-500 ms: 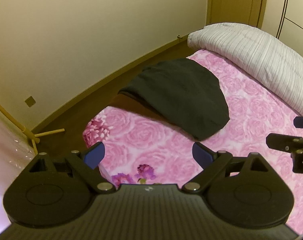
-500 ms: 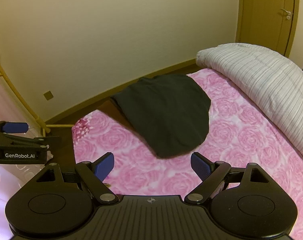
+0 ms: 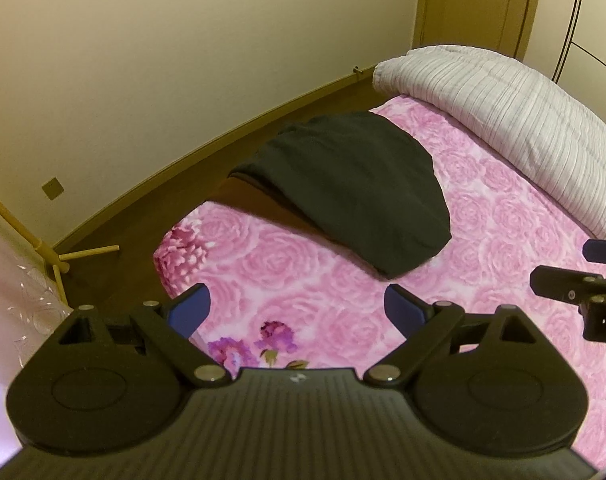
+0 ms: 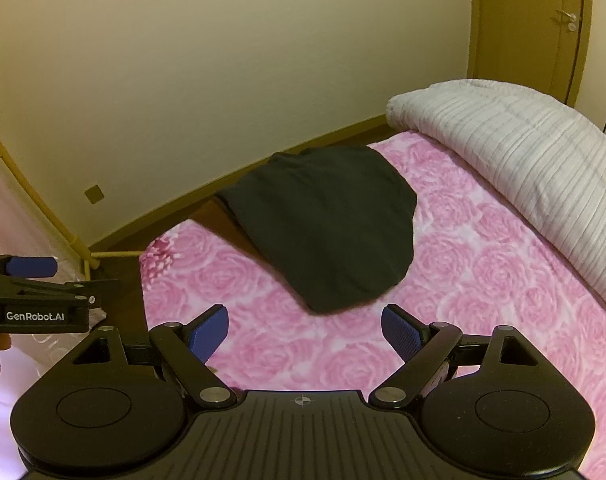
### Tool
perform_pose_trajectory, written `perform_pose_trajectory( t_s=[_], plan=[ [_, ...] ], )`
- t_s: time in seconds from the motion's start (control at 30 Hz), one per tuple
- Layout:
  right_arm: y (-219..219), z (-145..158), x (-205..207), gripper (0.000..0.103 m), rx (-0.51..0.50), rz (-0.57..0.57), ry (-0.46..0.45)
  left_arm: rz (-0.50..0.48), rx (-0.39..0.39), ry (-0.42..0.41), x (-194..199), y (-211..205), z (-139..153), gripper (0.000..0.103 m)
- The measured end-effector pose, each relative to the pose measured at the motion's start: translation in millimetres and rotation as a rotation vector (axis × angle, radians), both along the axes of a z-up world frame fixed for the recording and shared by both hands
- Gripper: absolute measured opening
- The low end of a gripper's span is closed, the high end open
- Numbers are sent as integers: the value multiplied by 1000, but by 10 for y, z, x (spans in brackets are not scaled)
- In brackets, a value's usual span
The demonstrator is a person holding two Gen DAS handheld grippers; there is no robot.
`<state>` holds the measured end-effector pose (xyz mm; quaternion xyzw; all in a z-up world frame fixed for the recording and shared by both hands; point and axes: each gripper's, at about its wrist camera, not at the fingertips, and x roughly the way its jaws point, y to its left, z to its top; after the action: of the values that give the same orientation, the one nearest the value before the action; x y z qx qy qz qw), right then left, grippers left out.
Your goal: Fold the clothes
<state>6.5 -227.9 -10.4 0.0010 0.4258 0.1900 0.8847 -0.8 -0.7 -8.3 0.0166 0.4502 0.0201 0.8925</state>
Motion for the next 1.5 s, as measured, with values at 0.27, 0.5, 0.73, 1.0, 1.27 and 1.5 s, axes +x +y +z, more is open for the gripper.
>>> perform_pose_trajectory(
  t_s=[0.27, 0.5, 0.73, 1.0, 1.27, 1.5],
  plan=[
    [-15, -17, -10, 87, 4, -9, 5, 2, -20, 3, -27, 17, -29, 90],
    [-35, -32, -1, 87, 12, -14, 11, -4, -22, 7, -50, 4, -38, 85],
    [-134, -75, -50, 87, 25, -12, 14, -1, -8, 11, -92, 2, -23, 85],
    [-285, -276, -117, 87, -3, 21, 15, -39, 24, -22, -91, 88, -97, 90],
    [-179, -513, 240, 87, -99, 85, -24, -302, 183, -38, 554, 290, -576, 90],
    [191, -1106, 962, 87, -248, 174, -4, -644, 340, -129, 1659, 415, -1369, 90]
  ],
)
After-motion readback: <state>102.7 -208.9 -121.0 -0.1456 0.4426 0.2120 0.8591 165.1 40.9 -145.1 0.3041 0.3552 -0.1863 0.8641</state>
